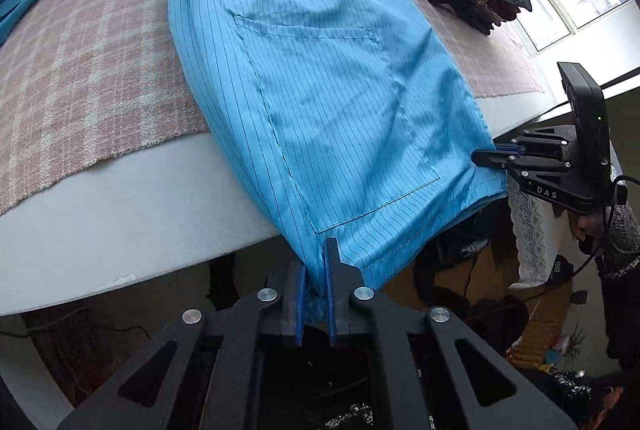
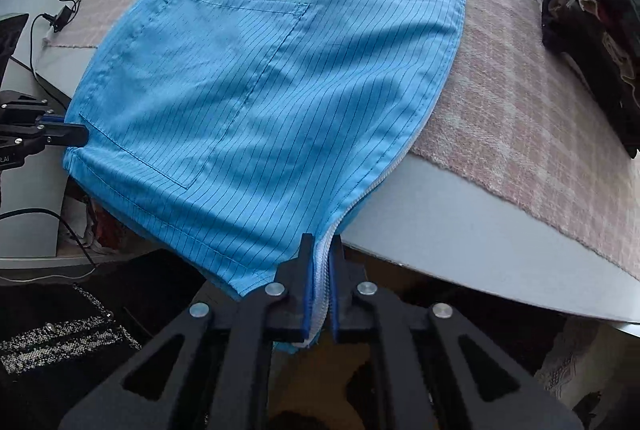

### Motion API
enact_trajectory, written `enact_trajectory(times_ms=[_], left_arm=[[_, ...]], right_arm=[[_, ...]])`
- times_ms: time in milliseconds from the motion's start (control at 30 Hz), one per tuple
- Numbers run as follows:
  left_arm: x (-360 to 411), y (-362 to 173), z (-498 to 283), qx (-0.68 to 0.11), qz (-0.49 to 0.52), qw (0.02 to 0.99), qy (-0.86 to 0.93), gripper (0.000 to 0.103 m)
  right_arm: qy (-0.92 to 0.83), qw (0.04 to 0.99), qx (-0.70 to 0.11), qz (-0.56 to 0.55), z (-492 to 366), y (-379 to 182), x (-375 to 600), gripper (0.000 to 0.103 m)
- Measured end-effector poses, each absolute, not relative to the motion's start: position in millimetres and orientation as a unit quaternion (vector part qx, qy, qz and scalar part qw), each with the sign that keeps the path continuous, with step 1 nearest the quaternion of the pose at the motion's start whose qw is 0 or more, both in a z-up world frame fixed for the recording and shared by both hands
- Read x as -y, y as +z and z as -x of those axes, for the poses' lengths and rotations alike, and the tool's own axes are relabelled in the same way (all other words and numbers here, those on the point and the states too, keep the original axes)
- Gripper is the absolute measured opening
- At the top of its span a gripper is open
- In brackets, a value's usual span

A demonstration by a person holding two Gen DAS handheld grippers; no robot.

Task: Fold clothes
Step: 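Grasp the coat hem at the table edge with both grippers and tug it straight, then open both grippers and move them to the elastic sleeve cuffs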

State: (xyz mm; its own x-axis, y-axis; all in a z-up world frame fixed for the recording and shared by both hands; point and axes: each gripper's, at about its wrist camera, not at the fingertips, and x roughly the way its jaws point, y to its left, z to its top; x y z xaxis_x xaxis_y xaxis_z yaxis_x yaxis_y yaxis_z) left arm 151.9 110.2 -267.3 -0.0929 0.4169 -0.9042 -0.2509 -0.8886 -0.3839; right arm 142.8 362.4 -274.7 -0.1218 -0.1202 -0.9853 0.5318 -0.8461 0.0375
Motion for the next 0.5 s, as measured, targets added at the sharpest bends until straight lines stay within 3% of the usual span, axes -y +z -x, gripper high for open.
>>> enact_trajectory(times_ms=[67,167,267,367,500], left_arm=[[-106,-269,-149,0.072,0.648,0.221,0.725,0.015],[-87,-261,-145,0.083,0.656,0.216,0.718,0.016],[-41,-232,-146,0.082,0.643,0.206,0.733,0.029],[20,-200,-127,0.053,0.621,0.162,0.765,0.034],[136,-182,-46,0.047,0.602,0.065,0.795,0.043]], right_arm=[[-0.726,0.212,-0.170,-0.631,-142,-279,-367,0.009],[-0.720,0.207,-0.172,-0.639,-139,-269,-370,0.021],[-0.742,0.216,-0.150,-0.617,-137,-224,-375,0.032],[-0.769,0.226,-0.127,-0.584,-128,-173,-376,0.036],[-0.799,0.232,-0.122,-0.542,-77,-129,-305,0.043]])
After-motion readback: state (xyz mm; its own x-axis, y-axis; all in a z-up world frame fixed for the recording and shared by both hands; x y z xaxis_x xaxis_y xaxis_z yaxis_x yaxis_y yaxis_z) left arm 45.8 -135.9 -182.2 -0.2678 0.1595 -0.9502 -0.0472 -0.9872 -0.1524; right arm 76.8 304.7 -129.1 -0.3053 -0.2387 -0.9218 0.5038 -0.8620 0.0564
